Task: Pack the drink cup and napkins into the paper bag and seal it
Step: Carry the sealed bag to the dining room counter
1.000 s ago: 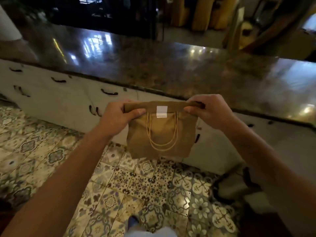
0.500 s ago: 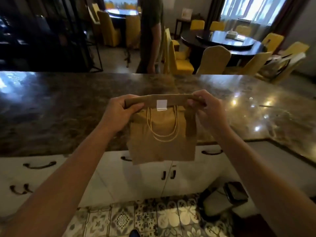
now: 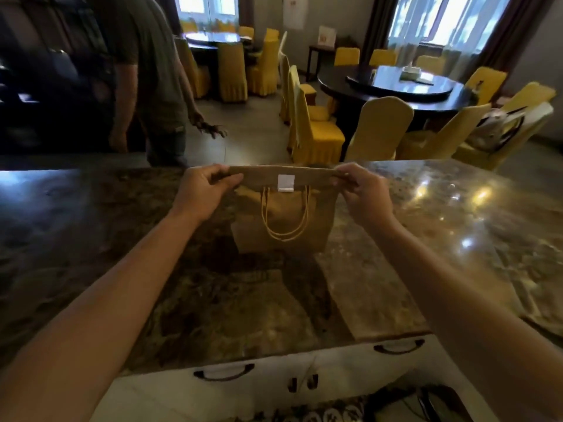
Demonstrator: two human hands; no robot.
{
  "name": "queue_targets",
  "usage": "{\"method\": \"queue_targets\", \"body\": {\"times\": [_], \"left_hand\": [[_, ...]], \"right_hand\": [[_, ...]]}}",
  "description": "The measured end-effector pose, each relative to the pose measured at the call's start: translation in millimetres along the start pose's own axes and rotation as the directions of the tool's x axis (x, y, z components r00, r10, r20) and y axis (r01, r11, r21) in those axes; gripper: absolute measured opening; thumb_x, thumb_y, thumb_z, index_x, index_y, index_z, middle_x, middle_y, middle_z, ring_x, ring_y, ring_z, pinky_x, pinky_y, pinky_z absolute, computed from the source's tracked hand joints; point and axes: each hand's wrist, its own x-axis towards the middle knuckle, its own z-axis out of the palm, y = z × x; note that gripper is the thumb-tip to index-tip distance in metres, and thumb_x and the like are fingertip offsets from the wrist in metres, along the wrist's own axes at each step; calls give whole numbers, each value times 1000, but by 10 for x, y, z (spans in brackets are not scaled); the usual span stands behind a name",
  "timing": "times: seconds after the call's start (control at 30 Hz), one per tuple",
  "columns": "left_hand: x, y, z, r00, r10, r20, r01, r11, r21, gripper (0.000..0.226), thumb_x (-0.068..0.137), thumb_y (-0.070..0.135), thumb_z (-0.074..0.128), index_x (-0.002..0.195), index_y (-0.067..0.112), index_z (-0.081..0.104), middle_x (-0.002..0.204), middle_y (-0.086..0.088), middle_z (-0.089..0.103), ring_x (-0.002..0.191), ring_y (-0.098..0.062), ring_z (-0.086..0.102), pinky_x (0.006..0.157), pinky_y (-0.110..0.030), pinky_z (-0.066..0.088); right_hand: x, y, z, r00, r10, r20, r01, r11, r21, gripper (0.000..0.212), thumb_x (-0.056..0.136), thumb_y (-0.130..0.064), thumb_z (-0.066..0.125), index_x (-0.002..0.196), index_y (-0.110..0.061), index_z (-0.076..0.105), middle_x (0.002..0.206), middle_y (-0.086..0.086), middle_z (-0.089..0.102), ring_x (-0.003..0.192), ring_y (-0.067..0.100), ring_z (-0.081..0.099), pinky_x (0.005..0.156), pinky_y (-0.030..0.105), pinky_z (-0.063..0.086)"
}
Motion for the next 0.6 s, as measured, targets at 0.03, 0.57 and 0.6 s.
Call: {"method": "queue_targets", "body": {"times": [0.03,0.57,0.6], "left_hand": [[81,-50,42,1000,-17,-11,17,1000,0,32,94,28,70,120,12,71,108,-1,72,93,-7,66,78,-14,51],[635,-506,265,991,-130,40,133,988,-81,44,96,20,68,138,23,58,127,6,60,121,-11,56,98,-31,52],[639,-506,276,989,-135,64,140,986,-89,49,96,19,68,142,23,53,132,6,57,126,-10,51,99,-30,49]], "right_hand": [[89,64,76,1000,0,3,0,1000,-4,17,94,-15,71,110,-23,74,94,-14,71,88,-5,67,79,12,54],[715,395,573,966,126,226,-162,975,150,35,95,-33,69,128,-23,62,105,-14,68,93,-4,66,68,6,53],[715,396,570,962,130,239,-170,974,151,38,95,-36,70,129,-22,61,106,-14,67,94,-3,66,70,10,55]]}}
